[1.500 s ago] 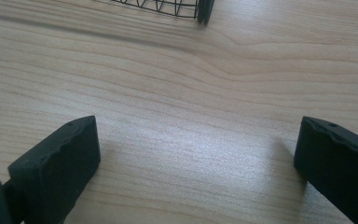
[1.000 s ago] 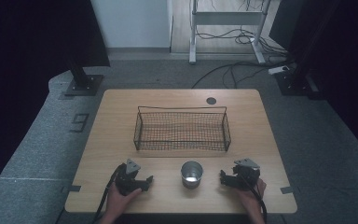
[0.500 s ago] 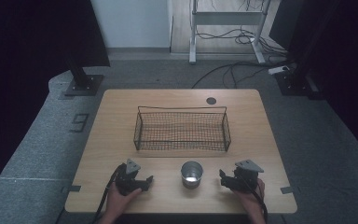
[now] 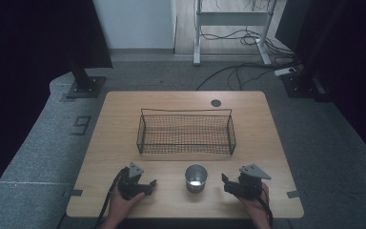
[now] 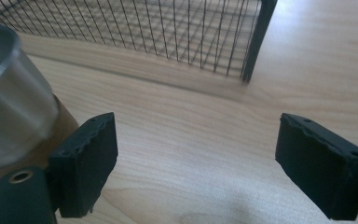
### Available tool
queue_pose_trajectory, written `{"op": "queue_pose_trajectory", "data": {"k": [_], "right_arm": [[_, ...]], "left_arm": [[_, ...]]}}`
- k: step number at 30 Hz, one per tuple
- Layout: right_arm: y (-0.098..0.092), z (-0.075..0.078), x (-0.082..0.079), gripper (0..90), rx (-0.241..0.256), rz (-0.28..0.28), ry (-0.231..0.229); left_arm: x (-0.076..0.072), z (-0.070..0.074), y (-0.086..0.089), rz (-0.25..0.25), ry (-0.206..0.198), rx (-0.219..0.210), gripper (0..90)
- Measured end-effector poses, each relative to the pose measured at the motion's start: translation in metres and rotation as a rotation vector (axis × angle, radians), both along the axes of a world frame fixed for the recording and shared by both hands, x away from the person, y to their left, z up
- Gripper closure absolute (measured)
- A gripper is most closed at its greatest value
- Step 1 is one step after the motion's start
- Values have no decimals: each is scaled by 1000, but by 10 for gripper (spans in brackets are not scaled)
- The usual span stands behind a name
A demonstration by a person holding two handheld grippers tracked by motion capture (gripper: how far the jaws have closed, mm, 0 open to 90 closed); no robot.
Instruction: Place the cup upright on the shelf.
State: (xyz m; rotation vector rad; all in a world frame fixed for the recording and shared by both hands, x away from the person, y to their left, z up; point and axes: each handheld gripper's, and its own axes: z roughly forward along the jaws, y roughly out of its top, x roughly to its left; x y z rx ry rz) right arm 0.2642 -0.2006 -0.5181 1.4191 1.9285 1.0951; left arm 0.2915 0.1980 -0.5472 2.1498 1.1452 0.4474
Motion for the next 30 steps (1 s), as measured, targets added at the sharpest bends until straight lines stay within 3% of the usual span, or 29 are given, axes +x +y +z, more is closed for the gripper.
{"op": "queue_pose_trajectory", "data": {"k": [15,30], "right_arm": [[10,17,-11,142,38,38,-58],[22,24,-16,156,62,102,-71]], "left_arm": [[0,0,0,0,0,0,140],[0,0,0,0,0,0,140]]}}
